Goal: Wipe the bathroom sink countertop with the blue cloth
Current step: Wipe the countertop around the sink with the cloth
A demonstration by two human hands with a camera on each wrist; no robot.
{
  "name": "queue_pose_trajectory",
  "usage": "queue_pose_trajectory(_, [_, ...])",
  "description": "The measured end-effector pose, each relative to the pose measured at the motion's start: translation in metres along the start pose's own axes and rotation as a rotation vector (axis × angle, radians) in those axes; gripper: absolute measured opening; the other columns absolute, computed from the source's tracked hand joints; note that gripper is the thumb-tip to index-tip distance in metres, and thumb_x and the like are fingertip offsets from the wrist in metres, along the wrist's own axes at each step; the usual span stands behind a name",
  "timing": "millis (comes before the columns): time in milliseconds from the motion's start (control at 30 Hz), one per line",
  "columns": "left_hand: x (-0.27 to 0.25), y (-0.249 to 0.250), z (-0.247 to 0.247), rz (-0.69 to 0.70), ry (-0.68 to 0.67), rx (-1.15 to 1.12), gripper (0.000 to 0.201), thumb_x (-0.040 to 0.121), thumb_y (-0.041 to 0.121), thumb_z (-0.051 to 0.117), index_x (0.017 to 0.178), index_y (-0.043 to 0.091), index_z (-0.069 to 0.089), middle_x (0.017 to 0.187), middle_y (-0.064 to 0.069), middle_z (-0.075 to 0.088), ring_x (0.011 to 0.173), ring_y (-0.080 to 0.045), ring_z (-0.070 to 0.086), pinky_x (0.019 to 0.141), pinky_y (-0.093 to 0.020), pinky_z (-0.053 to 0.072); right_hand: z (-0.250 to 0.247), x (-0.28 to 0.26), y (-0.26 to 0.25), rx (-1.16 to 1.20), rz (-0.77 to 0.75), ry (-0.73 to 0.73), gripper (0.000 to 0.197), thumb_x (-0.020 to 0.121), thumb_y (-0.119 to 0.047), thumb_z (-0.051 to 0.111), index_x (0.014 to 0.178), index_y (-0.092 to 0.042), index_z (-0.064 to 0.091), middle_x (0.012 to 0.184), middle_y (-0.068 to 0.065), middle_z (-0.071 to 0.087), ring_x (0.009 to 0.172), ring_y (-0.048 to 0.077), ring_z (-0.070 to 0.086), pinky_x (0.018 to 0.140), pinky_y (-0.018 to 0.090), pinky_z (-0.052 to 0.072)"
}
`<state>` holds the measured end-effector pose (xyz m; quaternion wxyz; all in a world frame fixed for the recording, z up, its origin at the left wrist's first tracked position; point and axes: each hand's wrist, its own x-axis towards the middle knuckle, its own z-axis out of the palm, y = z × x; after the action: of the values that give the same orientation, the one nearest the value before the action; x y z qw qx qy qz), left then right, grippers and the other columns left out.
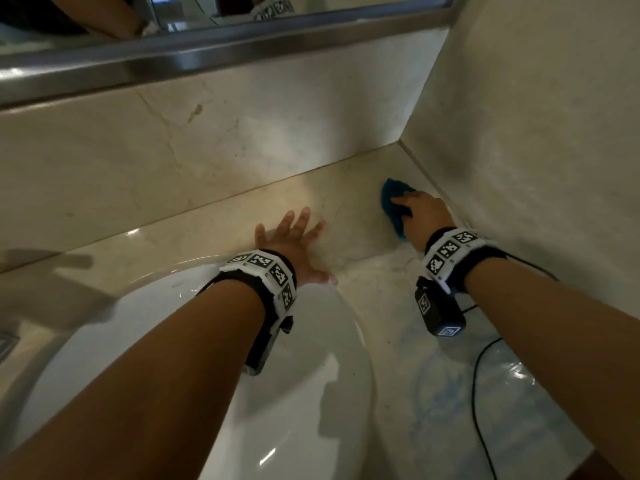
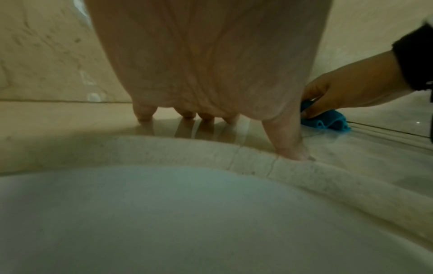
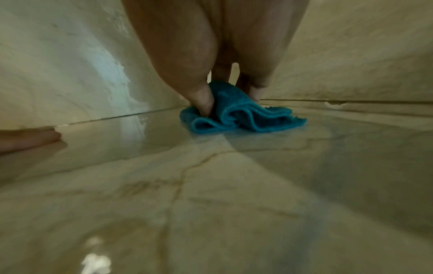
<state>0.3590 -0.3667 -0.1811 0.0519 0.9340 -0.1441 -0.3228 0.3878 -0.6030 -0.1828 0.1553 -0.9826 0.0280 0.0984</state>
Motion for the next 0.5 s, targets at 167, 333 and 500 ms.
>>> queue_pose_trajectory(167, [0.007, 0.0, -0.011, -0.034, 0.013, -0.001, 0.125, 0.059, 0.077, 0.064, 0.145, 0.038, -0.017, 0.153, 0.008, -0.029, 0.143, -0.018, -0.02, 0.114, -0.058, 0.0, 0.021, -0.03, -0.031, 0.099, -0.188, 0.063, 0.036, 0.082, 0.008, 0.049, 0.111, -0.007, 0.066, 0.125, 0.017, 0.058, 0.112, 0.035, 0.053, 0.102, 0.03, 0.038])
queue_pose_trajectory(333, [0.008, 0.002, -0.01, -0.05, 0.017, 0.004, 0.128, 0.055, 0.078, 0.065, 0.144, 0.039, -0.017, 0.153, 0.009, -0.029, 0.143, -0.019, -0.021, 0.114, -0.059, 0.0, 0.012, -0.041, -0.042, 0.198, -0.258, -0.078, 0.029, 0.071, 0.01, 0.055, 0.093, -0.003, 0.07, 0.102, 0.016, 0.063, 0.098, 0.031, 0.058, 0.083, 0.026, 0.041])
queue_pose_trajectory(500, [0.01, -0.001, -0.009, -0.04, 0.021, -0.028, 0.128, 0.054, 0.077, 0.067, 0.145, 0.04, -0.016, 0.153, 0.011, -0.028, 0.143, -0.017, -0.022, 0.114, -0.059, -0.003, -0.017, 0.016, -0.016, 0.092, -0.035, 0.087, 0.041, 0.087, 0.001, 0.048, 0.127, -0.006, 0.054, 0.136, 0.018, 0.048, 0.124, 0.033, 0.046, 0.105, 0.028, 0.03])
